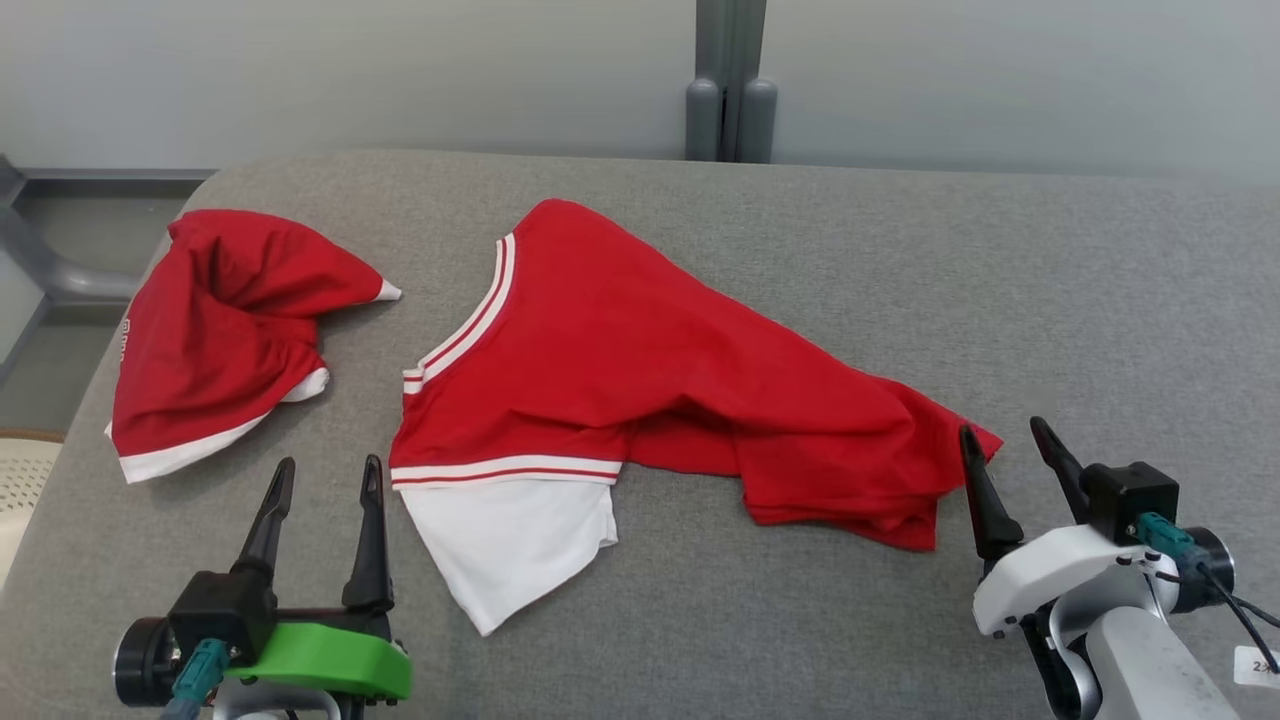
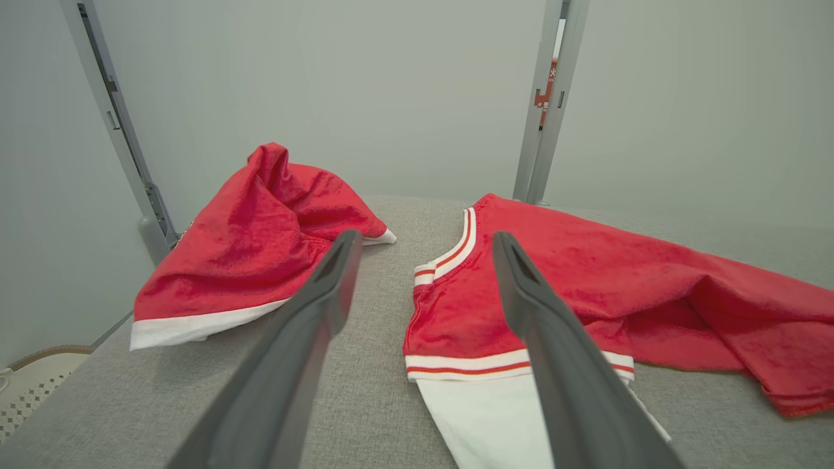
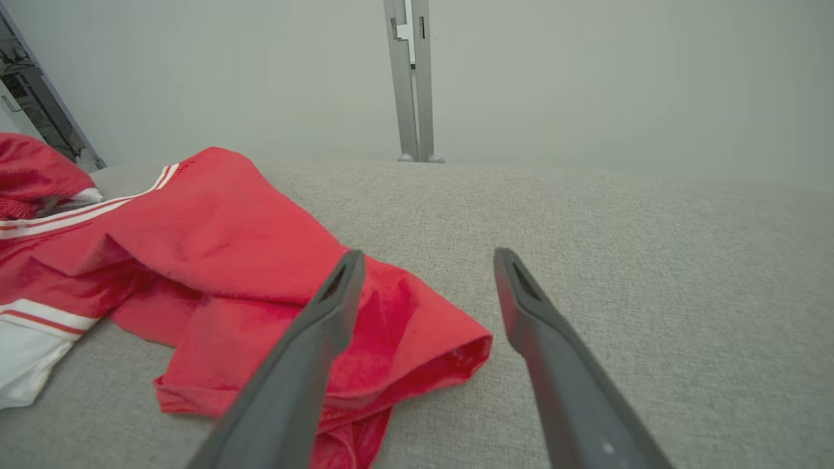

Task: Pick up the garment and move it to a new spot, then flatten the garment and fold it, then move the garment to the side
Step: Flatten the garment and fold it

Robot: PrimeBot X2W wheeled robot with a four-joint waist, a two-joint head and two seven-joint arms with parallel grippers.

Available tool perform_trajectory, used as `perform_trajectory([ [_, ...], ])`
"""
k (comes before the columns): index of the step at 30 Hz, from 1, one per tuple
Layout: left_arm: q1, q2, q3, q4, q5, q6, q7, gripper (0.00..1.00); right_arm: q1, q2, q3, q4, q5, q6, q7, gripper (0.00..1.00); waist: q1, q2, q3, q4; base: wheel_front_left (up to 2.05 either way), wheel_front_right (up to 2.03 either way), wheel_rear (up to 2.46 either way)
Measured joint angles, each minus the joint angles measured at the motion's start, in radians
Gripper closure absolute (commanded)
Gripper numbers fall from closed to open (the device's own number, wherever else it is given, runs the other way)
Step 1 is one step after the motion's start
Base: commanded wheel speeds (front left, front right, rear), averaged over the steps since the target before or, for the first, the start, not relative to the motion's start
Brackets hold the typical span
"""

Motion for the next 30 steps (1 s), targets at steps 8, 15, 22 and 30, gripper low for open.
perform_trajectory([
  [8,-0.022,-0.001,-0.049,0.007,-0.031,0.016,0.0,0.0,-0.023,0.017,0.005,0.167,0.027,0.0,0.0,0.0,0.0,0.0,0.031,0.051,0.0,0.0,0.0],
  [15,-0.027,-0.001,-0.064,0.007,-0.038,0.026,0.0,0.0,-0.079,0.019,0.047,0.267,0.1,0.0,0.0,1.0,0.0,0.0,0.054,0.071,0.0,0.0,0.0],
  [22,-0.04,-0.001,-0.083,0.012,-0.042,0.03,0.0,0.0,-0.164,-0.08,0.016,0.218,0.117,0.0,0.0,1.0,0.0,0.0,0.064,0.073,0.0,0.0,0.0],
  [30,-0.05,-0.001,-0.12,0.02,-0.06,0.036,0.0,0.0,-0.304,-0.237,0.004,0.215,0.148,0.0,0.0,1.0,0.0,0.0,0.074,0.094,0.0,0.0,0.0],
])
